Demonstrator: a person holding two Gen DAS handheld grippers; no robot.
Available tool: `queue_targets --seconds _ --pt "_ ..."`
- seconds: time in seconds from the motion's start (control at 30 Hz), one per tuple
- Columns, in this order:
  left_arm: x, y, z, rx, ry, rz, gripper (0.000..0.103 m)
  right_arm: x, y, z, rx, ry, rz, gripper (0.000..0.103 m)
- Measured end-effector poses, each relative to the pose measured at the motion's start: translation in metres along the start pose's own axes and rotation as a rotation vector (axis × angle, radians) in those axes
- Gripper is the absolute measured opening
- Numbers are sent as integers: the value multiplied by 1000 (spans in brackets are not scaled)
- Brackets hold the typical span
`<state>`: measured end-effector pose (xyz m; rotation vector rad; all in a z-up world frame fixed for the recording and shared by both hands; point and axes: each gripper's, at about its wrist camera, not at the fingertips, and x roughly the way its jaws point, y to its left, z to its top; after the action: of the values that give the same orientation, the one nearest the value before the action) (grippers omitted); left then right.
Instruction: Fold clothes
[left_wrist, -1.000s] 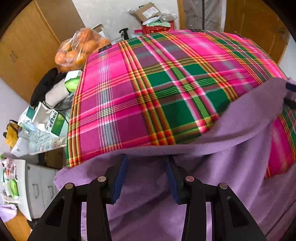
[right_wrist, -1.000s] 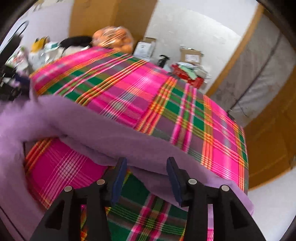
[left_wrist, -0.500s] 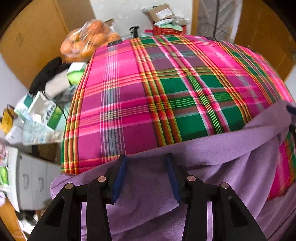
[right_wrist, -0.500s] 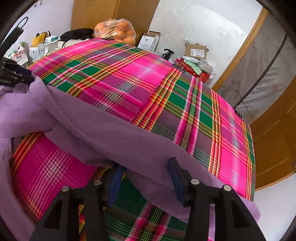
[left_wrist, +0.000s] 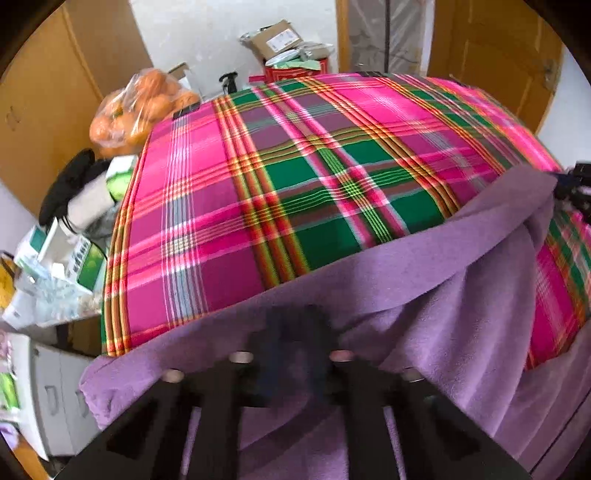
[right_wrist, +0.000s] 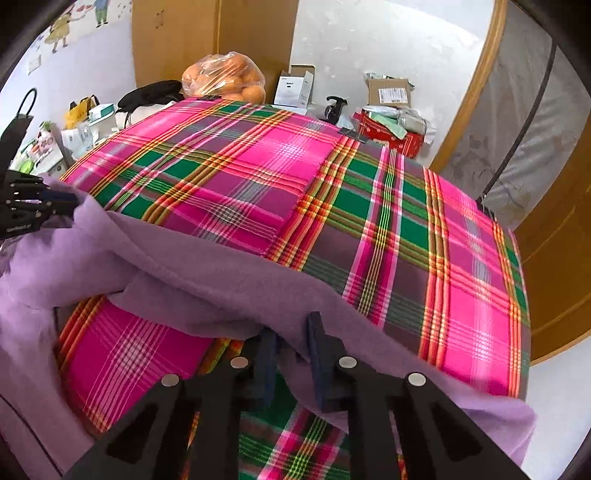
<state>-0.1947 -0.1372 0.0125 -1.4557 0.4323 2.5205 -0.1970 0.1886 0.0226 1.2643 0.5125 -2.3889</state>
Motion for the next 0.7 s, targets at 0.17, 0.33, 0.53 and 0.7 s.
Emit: queue_targets --seconds 0.17,0.33,0.53,0.7 --pt "1 2 3 -32 -13 30 1 -7 1 -2 -25 0 -3 18" --pt "2 15 1 -85 -15 48 0 -5 -1 -9 -12 6 1 27" --pt "1 21 -1 -130 -20 32 0 -14 -15 -26 32 -5 -12 33" --pt "-6 17 0 -150 -59 -69 2 -15 -32 -33 89 -13 -44 35"
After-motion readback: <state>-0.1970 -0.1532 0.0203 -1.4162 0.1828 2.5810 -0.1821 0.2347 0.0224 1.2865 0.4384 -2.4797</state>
